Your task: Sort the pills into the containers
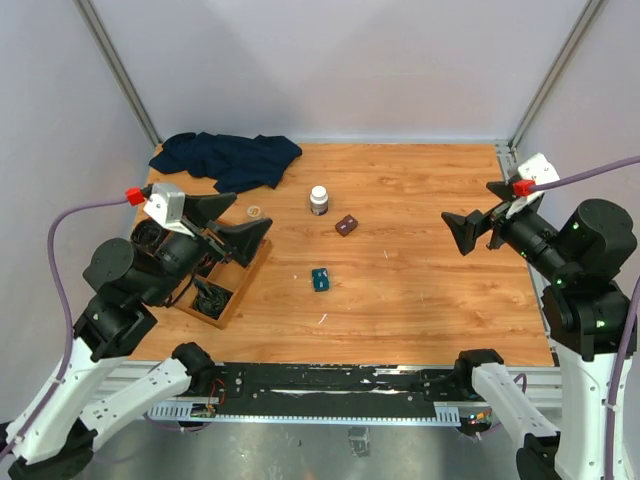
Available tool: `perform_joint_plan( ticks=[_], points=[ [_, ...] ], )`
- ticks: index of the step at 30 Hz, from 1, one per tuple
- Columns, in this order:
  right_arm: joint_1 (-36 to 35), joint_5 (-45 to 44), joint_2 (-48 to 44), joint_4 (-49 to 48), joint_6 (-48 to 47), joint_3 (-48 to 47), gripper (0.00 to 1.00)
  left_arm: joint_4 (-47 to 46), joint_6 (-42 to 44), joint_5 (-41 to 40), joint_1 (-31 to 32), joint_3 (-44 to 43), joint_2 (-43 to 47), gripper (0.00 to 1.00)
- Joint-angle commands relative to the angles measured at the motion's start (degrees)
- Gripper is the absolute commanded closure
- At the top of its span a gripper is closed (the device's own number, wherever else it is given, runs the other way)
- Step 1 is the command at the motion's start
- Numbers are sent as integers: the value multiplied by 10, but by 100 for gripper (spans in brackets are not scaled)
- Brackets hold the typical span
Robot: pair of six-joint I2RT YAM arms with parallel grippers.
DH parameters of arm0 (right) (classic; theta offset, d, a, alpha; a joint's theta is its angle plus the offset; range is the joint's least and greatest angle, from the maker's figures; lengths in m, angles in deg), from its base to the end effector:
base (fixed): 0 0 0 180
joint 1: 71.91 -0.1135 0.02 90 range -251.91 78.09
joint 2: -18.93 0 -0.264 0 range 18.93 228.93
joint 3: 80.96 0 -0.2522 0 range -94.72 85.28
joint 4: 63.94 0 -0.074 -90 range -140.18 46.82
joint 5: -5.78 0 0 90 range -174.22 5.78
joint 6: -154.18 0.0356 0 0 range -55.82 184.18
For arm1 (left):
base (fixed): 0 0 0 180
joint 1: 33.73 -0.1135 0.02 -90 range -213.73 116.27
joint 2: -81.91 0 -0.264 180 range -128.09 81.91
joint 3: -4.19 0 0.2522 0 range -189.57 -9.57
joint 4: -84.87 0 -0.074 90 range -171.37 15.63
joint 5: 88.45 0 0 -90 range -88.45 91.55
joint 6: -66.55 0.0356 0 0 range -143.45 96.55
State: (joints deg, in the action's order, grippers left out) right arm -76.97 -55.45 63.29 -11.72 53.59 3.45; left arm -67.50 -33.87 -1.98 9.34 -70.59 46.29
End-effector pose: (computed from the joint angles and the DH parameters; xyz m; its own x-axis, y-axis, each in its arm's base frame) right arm 0.0925 0.0254 0.4929 0.0854 -0.1542 -0.9843 -0.5503 0.8163 -0.1756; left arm 0.0806 -0.0723 0.4484 0.0283 -0.2736 -0.9614 0.6534 0.7329 -0.1893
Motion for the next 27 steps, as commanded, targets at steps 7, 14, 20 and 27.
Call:
perform_joint_plan(
  ticks=[7, 14, 20, 27],
  points=[
    [40, 11, 19, -32, 67, 38, 2, -9, -76, 142, -191, 68, 64, 1],
    [54, 124, 45, -64, 23, 92, 2, -91, -170, 240, -278, 172, 87, 1],
    [55, 221, 80, -84, -35, 160, 2, -155, -237, 293, -305, 262, 62, 2],
    [60, 295, 126, -178, -53, 269, 1, -142, -192, 119, -125, 295, -17, 2]
  ],
)
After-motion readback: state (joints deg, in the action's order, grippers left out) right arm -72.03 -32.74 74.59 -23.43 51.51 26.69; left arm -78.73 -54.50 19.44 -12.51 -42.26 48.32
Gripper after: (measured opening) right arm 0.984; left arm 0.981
